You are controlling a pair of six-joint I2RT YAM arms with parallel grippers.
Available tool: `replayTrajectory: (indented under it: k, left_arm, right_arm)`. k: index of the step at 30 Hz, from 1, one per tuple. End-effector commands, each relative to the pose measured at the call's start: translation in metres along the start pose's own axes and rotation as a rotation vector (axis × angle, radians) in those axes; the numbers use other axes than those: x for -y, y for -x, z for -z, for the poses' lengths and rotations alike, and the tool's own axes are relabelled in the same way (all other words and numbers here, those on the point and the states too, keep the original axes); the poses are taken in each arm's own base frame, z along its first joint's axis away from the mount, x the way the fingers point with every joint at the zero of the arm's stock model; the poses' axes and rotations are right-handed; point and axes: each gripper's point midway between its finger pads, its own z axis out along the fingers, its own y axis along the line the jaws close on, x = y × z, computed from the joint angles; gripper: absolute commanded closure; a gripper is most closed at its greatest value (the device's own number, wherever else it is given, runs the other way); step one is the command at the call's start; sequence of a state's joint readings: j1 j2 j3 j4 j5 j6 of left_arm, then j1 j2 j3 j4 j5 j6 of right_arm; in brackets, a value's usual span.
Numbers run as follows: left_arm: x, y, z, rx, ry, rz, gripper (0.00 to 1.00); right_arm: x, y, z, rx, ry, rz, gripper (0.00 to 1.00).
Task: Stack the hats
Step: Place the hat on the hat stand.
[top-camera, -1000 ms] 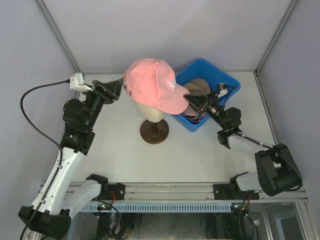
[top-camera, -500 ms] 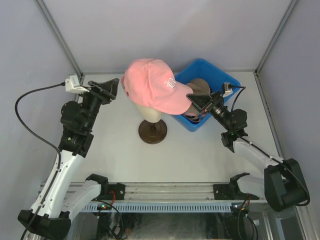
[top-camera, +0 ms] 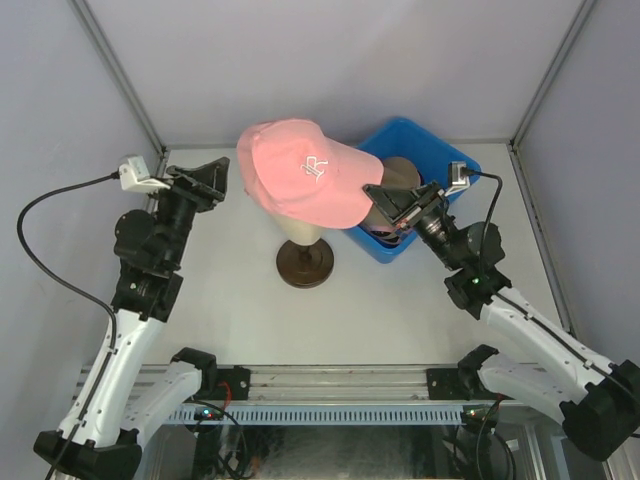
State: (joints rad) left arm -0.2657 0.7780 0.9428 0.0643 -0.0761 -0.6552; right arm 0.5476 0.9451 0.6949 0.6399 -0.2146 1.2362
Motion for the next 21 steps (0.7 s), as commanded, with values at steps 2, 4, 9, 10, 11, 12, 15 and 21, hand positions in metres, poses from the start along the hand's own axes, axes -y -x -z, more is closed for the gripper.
replayTrajectory:
  k: [2, 4, 9, 10, 11, 12, 15, 21]
  left_arm:
    - [0.005, 0.001, -0.001, 0.004, -0.032, 0.010, 0.36]
    - [0.011, 0.000, -0.003, -0.007, -0.060, 0.010, 0.36]
    - [0.015, -0.001, -0.011, -0.018, -0.074, 0.008, 0.37]
    - [0.015, -0.001, -0.011, -0.016, -0.076, 0.006, 0.37]
    - [0.016, 0.000, -0.012, -0.015, -0.078, 0.006, 0.37]
    - [0.016, 0.000, -0.013, -0.016, -0.078, 0.004, 0.37]
    - [0.018, -0.001, -0.016, -0.024, -0.084, 0.005, 0.37]
    - [0.016, -0.002, -0.016, -0.020, -0.079, 0.011, 0.38]
  right_arm:
    - [-0.016, 0.010, -0.011, 0.130, -0.078, 0.089, 1.00]
    - [-0.014, 0.007, -0.014, 0.157, -0.111, 0.084, 1.00]
    - [-0.012, -0.005, -0.020, 0.196, -0.163, 0.056, 1.00]
    - [-0.011, -0.008, -0.020, 0.204, -0.176, 0.053, 1.00]
    - [-0.011, -0.009, -0.019, 0.217, -0.190, 0.051, 1.00]
    - [-0.010, -0.010, -0.018, 0.233, -0.206, 0.050, 1.00]
    - [-0.007, -0.015, -0.013, 0.272, -0.258, 0.033, 1.00]
    - [-0.005, -0.026, -0.004, 0.352, -0.331, -0.003, 1.00]
